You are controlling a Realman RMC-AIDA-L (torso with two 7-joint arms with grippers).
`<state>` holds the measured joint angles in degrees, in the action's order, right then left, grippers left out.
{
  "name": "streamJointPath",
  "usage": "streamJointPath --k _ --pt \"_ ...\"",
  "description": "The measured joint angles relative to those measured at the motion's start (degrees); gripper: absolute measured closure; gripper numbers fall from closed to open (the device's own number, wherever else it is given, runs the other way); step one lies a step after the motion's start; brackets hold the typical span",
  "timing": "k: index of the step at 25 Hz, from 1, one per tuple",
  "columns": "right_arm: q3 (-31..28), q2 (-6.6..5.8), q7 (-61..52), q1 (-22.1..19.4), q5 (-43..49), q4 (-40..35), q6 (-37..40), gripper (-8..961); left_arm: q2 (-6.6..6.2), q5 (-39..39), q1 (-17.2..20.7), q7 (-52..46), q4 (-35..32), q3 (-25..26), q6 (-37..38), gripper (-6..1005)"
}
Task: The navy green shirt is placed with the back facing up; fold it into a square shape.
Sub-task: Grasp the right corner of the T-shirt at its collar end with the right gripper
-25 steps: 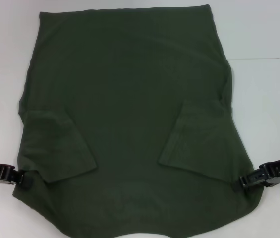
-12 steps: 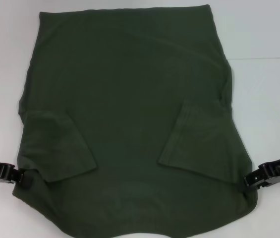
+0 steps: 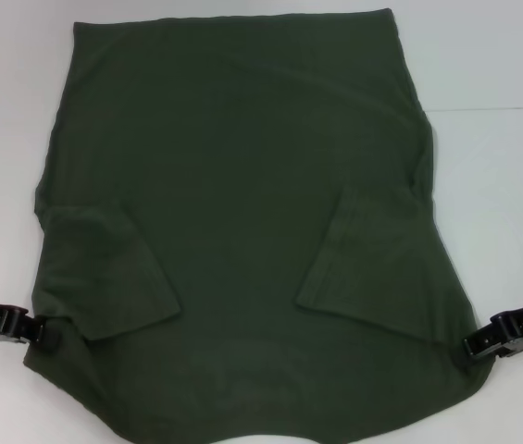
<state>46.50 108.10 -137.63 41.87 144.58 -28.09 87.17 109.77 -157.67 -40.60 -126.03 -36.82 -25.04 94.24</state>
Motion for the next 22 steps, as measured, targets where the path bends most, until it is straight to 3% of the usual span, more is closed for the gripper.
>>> streamJointPath --k 17,22 --pt "-0.34 0.52 1.6 -0.25 1.14 -1.32 -1.97 524 0.0 0.0 -0.13 -0.19 0.0 -0.01 -0.12 981" --pt "-0.1 0.61 1.64 0.0 1.16 -1.35 -1.81 704 0.0 0.0 -0.16 -0.19 0.0 -0.01 -0.12 981"
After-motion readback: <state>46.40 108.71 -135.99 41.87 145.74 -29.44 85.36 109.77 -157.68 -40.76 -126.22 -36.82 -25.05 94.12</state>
